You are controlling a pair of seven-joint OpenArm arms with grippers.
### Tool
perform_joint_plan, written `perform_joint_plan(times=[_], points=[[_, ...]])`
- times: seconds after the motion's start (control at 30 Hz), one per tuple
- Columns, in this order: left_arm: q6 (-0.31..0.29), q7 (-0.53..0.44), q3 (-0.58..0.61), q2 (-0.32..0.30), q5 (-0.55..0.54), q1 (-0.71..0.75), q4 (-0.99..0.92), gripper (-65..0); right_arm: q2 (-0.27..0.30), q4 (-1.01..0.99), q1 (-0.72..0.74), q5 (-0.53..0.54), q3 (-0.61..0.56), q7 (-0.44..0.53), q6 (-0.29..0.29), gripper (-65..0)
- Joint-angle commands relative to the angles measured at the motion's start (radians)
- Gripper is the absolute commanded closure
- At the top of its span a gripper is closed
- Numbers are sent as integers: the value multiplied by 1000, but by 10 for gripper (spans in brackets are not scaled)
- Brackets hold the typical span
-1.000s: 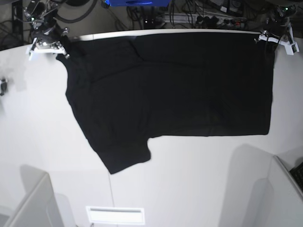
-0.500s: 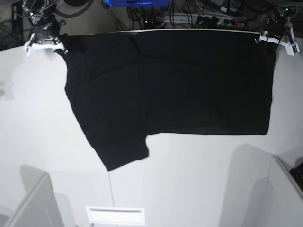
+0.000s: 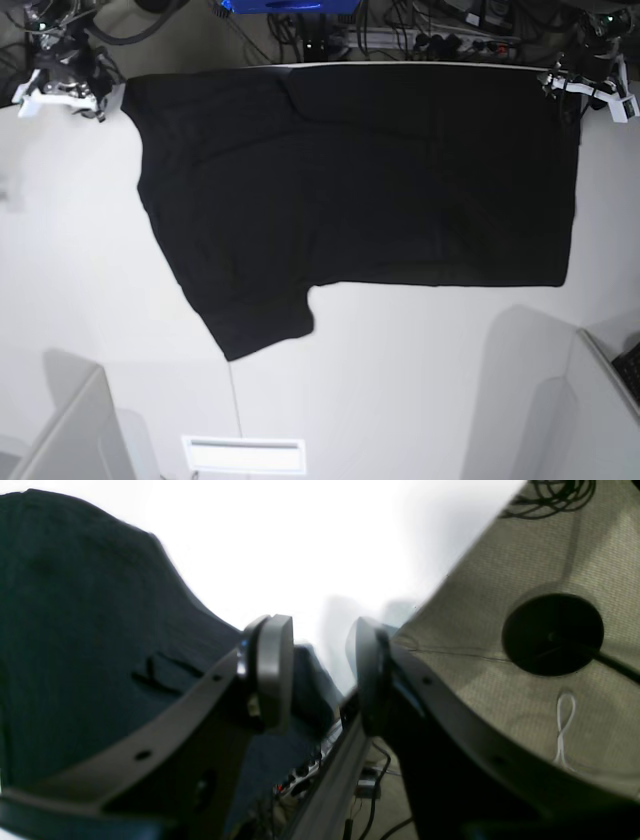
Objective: Fold the T-shirt properly
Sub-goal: 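Drag the shirt toward the robot with both grippers and release, then reach the right gripper down to the shirt's hem corner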
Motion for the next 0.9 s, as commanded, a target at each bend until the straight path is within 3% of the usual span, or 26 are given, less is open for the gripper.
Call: perform_joint_plan(times=[0.0, 0.23, 0.47, 0.7, 0.87], points=[[4, -33, -52, -19, -14, -8, 48, -512, 36, 20, 22, 9, -1, 27, 6, -197], [4, -33, -208, -29, -14, -34, 171, -512, 120, 13, 140, 3, -56, 20, 3, -197], [4, -30, -208, -39, -13, -48, 184, -510, 130, 16, 182, 3, -93, 22, -14, -197], [4, -30, -174, -44, -13, -68, 187, -510, 174, -6, 291, 3, -263, 25, -14, -197], [4, -30, -162, -42, -13, -68, 189, -510, 232, -136, 429, 3, -394, 27, -14, -197]])
